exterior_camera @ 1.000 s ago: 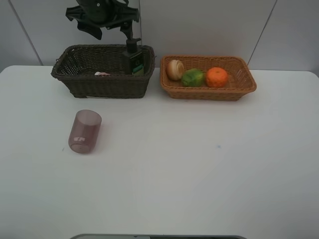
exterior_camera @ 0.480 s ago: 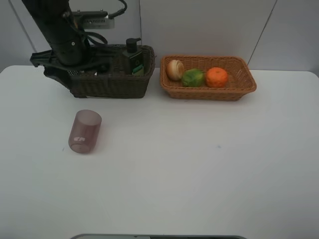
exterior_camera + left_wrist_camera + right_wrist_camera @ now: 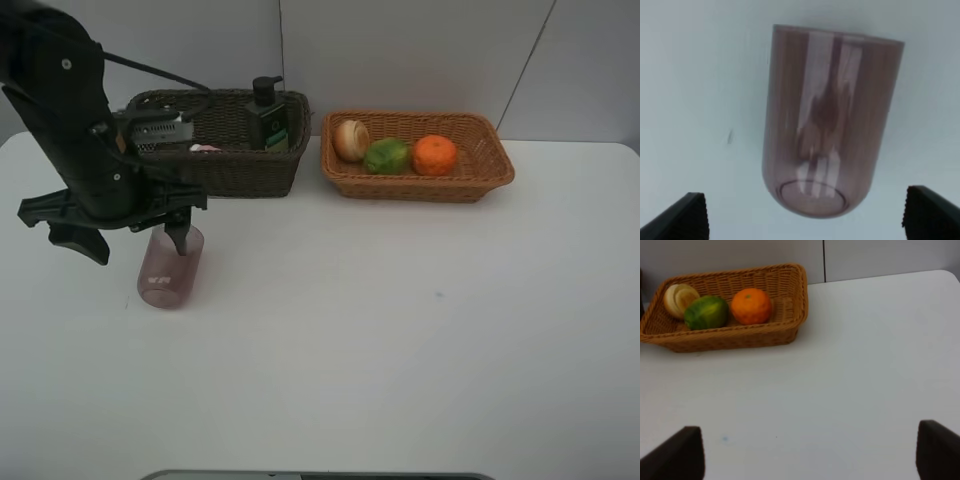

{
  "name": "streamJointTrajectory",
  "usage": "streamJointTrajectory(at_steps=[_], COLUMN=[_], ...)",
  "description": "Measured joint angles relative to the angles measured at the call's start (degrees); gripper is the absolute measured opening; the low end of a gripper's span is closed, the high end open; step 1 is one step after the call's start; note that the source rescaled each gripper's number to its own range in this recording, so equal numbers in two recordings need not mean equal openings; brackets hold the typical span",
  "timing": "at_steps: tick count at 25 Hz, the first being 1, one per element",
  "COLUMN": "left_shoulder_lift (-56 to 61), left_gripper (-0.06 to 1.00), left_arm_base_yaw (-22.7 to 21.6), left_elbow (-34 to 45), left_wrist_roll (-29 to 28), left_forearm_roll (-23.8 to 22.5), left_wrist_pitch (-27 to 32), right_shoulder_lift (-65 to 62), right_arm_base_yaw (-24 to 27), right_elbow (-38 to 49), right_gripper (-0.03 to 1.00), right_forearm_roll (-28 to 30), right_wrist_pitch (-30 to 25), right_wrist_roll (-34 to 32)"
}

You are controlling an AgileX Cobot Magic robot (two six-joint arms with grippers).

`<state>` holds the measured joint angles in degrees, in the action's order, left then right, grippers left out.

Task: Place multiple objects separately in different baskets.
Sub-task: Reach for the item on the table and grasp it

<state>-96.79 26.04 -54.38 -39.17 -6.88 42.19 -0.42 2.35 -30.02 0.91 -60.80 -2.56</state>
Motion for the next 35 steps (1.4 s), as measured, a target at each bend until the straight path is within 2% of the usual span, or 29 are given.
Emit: streamJointTrajectory(at_steps=[3,10,16,20,35], left_shoulder_lift=[0.0,0.0,0.0,-0.2,-7.21], left_gripper=[1.0,1.0,1.0,1.0,1.0], left_arm_base_yaw=[0.0,-0.06,-2.45,-3.5,-3.53], left_elbow=[2.7,2.94,2.94,2.98,3.12], left_wrist_roll=[0.41,3.78,7.76,8.28,11.12], left_forearm_roll=[0.44,2.01,2.01,1.83,2.6], left_wrist_pitch=[-3.68,-8.62,-9.69,-11.63,-18.87], right_shoulder_lift=[0.0,0.0,0.0,0.0,0.0], right_arm_base_yaw=[0.0,0.0,0.0,0.0,0.0], right_elbow=[0.0,0.0,0.0,0.0,0.0], right_gripper=[0.9,0.9,0.9,0.9,0.9], right_forearm_roll=[0.0,0.0,0.0,0.0,0.0], right_wrist_pitch=[0.0,0.0,0.0,0.0,0.0], right_wrist_roll=[0.0,0.0,0.0,0.0,0.0])
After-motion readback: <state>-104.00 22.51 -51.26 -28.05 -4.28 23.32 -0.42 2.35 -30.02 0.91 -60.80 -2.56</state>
